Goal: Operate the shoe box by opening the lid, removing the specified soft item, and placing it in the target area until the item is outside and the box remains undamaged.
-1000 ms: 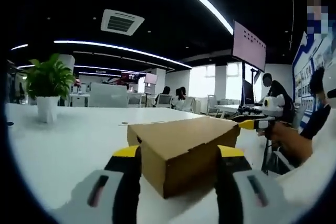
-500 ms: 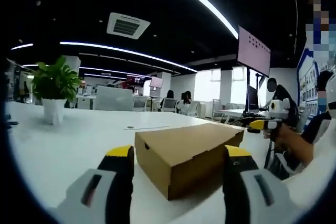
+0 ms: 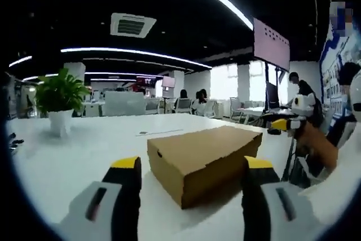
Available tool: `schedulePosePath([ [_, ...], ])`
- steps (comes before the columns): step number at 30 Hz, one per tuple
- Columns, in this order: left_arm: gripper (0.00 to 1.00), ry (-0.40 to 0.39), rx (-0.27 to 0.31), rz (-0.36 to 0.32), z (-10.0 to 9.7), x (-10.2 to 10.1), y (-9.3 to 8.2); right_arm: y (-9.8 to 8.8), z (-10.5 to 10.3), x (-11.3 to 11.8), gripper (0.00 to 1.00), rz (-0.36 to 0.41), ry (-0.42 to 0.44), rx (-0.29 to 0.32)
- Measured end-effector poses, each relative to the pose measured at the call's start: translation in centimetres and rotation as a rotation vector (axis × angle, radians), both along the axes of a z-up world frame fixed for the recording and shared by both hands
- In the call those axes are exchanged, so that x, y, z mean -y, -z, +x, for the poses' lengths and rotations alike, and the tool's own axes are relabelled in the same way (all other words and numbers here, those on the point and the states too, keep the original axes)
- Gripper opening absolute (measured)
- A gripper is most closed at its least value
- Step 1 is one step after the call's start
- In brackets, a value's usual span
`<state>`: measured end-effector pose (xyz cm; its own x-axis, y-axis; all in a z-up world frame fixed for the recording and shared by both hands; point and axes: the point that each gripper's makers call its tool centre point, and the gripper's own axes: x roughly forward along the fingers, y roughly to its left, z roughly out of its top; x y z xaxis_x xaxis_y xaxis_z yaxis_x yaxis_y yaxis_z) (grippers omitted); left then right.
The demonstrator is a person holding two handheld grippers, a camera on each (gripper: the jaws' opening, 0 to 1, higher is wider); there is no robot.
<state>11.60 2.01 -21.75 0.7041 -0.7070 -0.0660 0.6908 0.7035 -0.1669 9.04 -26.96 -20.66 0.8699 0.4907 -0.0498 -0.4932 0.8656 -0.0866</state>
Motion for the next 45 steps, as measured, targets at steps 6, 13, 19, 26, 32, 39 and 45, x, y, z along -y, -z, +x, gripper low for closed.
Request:
schedulePosePath([
  [6, 0.76, 0.037, 0.024, 0.118, -1.1, 1.0, 0.6, 0.9, 0.3, -1.0, 0.63, -0.095, -0.015, -0.045],
  [13, 0.67, 0.086, 0.31, 0.316, -1.3, 1.4, -0.4, 0.2, -1.5, -2.6, 0.63, -0.287, -0.133, 0.081],
  [19, 0.74, 0.162, 0.351, 0.393, -2.0, 1.9, 0.2, -1.1, -2.7, -2.9, 0.61, -0.381, -0.159, 0.163],
  [26, 0.72, 0.234, 0.379, 0.38, -3.4, 2.2, -2.0, -2.2, -4.1, -4.0, 0.61, -0.427, -0.225, 0.245],
  [32, 0.75, 0.272, 0.534, 0.287, -4.5, 3.8, -2.9, -2.8, -4.7, -4.3, 0.56, -0.427, -0.238, 0.262],
  [39, 0.64, 0.259, 0.538, 0.367, -4.3, 4.2, -2.2, -3.0, -5.7, -4.5, 0.62, -0.485, -0.249, 0.298],
  [45, 0.69, 0.268, 0.577, 0.422, -4.3, 4.9, -1.3, -2.8, -5.4, -4.6, 0.63, -0.524, -0.246, 0.323],
])
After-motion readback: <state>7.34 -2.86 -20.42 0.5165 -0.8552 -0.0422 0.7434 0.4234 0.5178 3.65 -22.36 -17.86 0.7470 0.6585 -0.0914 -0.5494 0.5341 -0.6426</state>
